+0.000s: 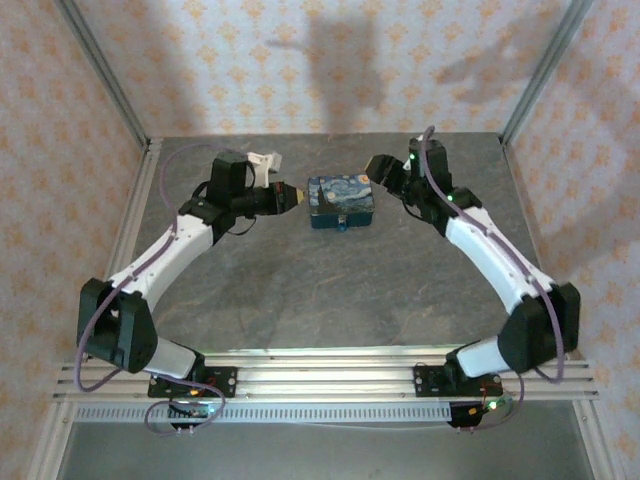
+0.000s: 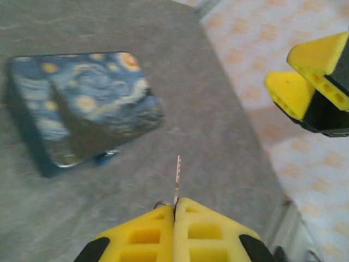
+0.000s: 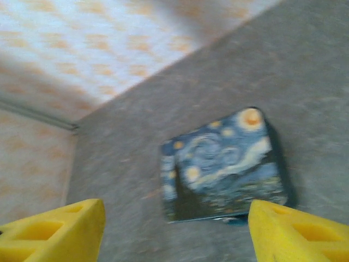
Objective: Unlock a padlock with a key
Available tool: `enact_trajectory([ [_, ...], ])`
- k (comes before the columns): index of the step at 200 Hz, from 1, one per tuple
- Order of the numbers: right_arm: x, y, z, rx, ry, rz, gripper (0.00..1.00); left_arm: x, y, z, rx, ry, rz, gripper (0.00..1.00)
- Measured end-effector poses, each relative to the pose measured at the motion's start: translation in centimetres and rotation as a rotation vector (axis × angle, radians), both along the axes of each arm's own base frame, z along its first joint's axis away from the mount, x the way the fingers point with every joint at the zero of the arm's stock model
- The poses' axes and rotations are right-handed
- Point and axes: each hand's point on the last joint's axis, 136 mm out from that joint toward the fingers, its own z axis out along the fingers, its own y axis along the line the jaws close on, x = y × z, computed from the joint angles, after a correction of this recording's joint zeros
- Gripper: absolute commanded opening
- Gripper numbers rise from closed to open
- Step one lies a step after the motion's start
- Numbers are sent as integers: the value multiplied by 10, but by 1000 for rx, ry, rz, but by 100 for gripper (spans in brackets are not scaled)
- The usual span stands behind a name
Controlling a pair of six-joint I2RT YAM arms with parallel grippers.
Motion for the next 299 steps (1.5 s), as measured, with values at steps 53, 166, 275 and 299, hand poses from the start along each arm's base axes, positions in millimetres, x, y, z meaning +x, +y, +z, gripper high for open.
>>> enact_trajectory([
  [53, 52, 5, -117, -119, 328, -7, 69, 46, 26, -95, 263, 175, 146, 0],
  [166, 68, 29, -169, -90, 413, 82, 57, 98, 3, -177, 428, 268, 149, 0],
  [275, -31, 43, -171, -88, 398, 87, 65, 0, 13, -172, 467, 294, 117, 0],
  [299, -40, 37, -169, -114, 418, 73, 68, 0, 14, -169, 459, 281, 120, 0],
])
